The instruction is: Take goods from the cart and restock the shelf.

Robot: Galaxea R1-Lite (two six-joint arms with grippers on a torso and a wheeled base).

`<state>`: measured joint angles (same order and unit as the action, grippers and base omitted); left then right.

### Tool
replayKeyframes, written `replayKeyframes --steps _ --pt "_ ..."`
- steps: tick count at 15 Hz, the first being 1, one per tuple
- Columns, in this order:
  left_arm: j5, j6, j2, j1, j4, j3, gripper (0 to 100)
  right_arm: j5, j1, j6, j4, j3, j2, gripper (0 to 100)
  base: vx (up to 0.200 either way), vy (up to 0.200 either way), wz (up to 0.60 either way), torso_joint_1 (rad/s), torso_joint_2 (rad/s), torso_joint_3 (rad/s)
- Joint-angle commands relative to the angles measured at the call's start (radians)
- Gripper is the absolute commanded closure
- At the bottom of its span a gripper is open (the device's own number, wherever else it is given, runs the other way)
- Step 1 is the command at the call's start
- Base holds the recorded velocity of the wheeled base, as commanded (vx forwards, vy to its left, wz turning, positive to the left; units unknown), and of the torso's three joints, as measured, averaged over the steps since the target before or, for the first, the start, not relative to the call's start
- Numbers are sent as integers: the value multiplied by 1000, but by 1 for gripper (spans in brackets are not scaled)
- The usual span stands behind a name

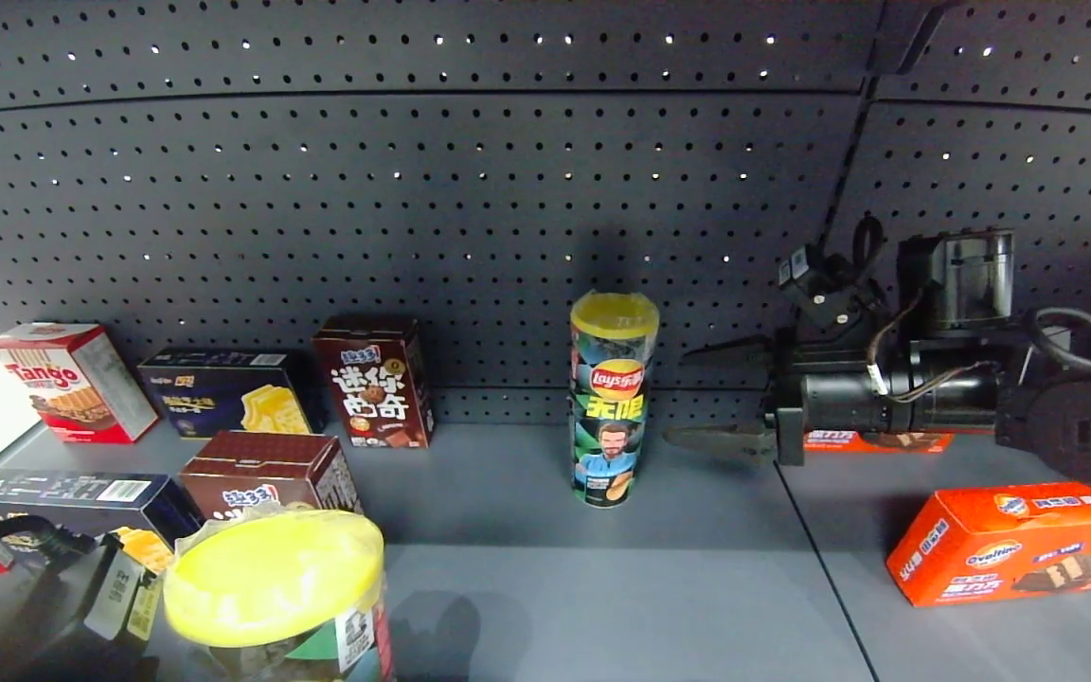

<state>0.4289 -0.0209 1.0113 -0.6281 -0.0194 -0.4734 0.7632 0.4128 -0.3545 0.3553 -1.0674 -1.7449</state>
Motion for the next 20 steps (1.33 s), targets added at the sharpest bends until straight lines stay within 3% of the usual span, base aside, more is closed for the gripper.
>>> replayKeyframes --steps 1,9,20 --pt "1 -1 0 -1 1 -1 100 18 15 0 2 -12 -41 0 0 0 0 0 0 0" --pt "1 -1 0 4 1 -2 100 62 47 -1 50 -101 -200 0 0 0 0 0 0 0" --pt "-1 -4 -2 7 -1 16 100 61 54 0 86 -48 -166 0 0 0 0 0 0 0"
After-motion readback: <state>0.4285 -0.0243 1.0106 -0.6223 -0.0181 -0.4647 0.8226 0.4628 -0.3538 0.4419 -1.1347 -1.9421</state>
